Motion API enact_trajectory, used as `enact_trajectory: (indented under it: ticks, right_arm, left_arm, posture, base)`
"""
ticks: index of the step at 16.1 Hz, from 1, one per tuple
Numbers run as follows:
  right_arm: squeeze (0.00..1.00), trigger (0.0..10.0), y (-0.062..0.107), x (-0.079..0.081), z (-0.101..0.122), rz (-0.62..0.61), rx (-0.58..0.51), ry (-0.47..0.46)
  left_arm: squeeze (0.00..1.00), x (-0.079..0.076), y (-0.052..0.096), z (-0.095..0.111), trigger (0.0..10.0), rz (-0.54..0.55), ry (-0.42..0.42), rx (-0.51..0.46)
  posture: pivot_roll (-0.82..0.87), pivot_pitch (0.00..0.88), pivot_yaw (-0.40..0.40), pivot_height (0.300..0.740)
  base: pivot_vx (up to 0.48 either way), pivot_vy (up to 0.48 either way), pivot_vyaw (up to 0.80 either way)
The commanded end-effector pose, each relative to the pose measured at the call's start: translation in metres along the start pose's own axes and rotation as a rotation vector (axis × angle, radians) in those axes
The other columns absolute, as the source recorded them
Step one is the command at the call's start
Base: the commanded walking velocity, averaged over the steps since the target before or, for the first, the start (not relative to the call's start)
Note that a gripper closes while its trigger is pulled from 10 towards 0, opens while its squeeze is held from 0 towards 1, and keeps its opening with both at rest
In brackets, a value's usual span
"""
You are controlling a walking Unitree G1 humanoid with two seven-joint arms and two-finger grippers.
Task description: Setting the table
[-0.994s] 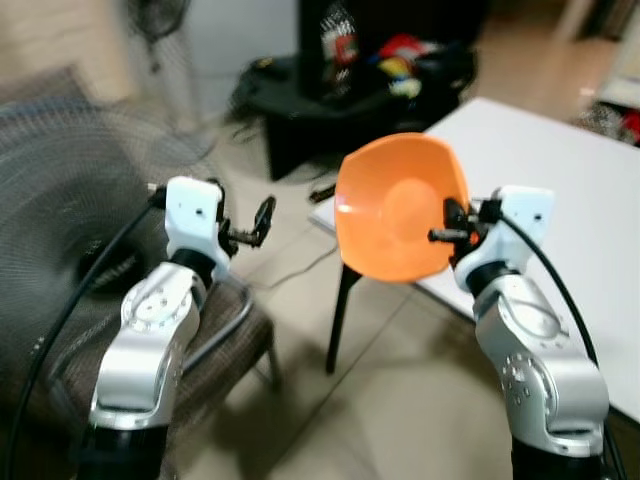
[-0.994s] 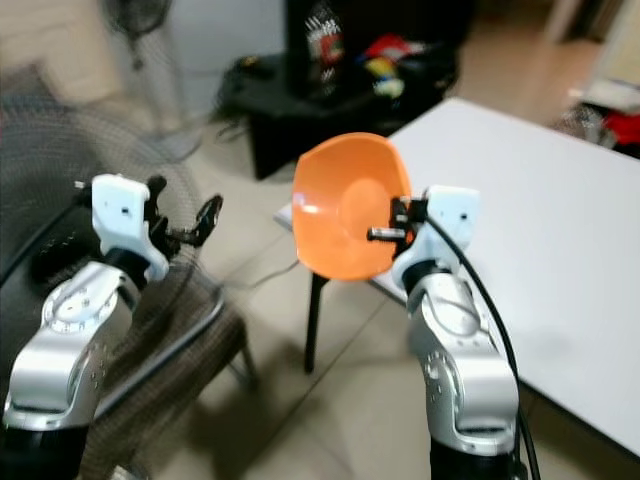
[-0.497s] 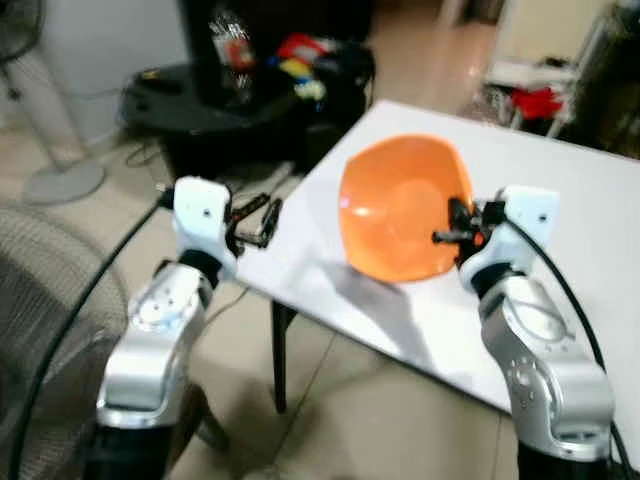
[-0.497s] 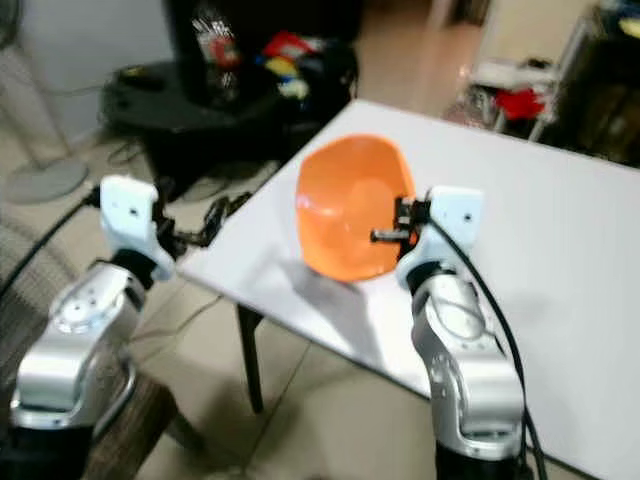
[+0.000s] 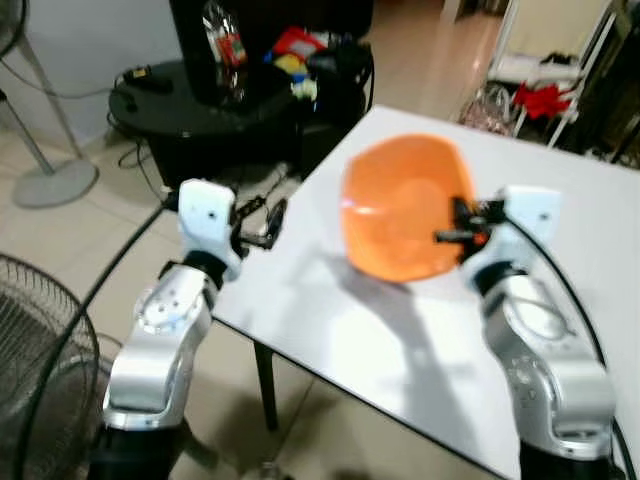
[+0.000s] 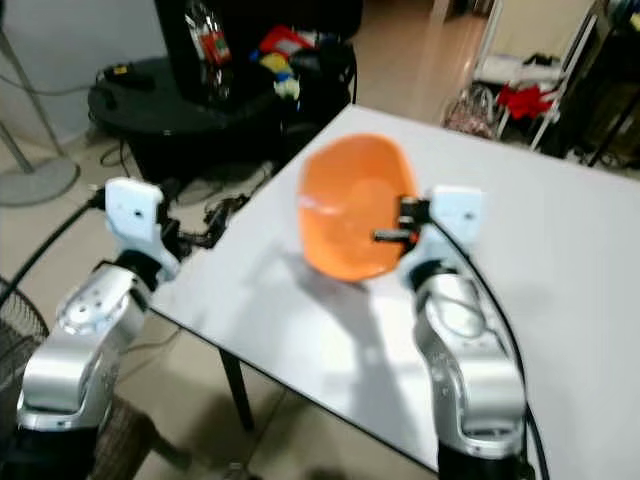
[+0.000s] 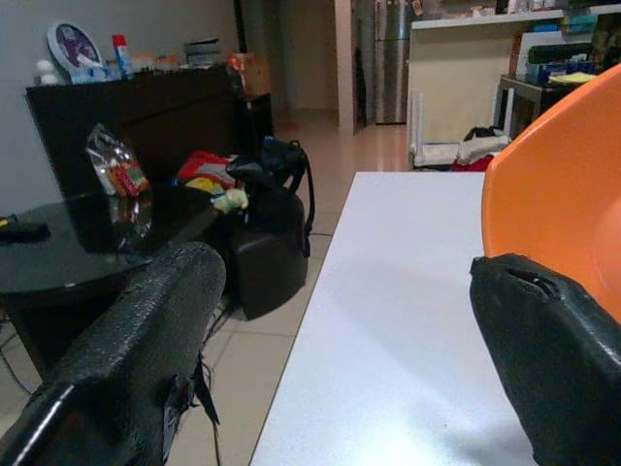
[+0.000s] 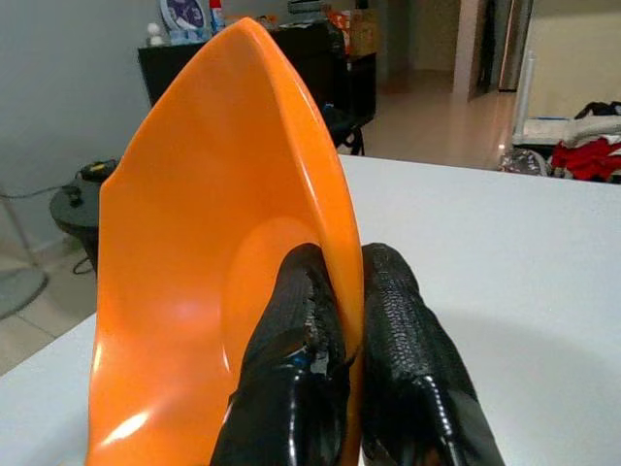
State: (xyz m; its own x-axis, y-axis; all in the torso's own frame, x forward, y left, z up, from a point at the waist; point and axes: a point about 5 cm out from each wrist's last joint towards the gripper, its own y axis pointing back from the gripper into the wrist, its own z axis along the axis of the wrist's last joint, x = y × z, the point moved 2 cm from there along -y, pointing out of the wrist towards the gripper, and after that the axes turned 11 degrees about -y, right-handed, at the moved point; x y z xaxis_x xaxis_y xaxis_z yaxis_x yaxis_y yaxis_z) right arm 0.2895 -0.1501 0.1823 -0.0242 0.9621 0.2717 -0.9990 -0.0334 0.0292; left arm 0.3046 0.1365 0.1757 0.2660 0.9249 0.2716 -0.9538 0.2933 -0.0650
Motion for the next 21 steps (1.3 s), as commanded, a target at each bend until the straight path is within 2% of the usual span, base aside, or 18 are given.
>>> enact_trajectory:
  ticks: [1, 4, 12, 21]
  right_arm:
    - [0.0, 10.0, 0.0011, -0.005, 0.0109, -0.02, -0.046, 0.006]
    - [0.0, 10.0, 0.0008, -0.0058, 0.0105, -0.031, -0.045, -0.002]
    - [0.0, 10.0, 0.0, -0.0062, 0.0065, -0.019, -0.016, -0.006]
    - [0.0, 10.0, -0.0021, -0.0019, 0.0018, 0.025, 0.021, 0.021]
  left_arm:
    - [0.0, -0.0025, -0.0003, 0.002, 10.0, -0.004, -0.012, -0.003]
    - [0.0, -0.0011, -0.0008, 0.002, 10.0, 0.008, -0.016, 0.001]
    - [0.0, -0.0052, -0.0018, -0.001, 10.0, -0.018, -0.032, 0.023]
    - [0.0, 0.0025, -0.0012, -0.0018, 10.0, 0.018, -0.037, 0.033]
  posture:
    - [0.02, 0.0, 0.01, 0.74]
    - [0.02, 0.0, 0.011, 0.74]
    - [0.02, 0.0, 0.015, 0.74]
    - [0.02, 0.0, 0.012, 0.74]
  base:
    - [0.0, 0.0, 0.0]
    - [0.0, 0.0, 0.0]
    - [0.0, 0.0, -0.75]
    - [0.302, 0.0, 0.0]
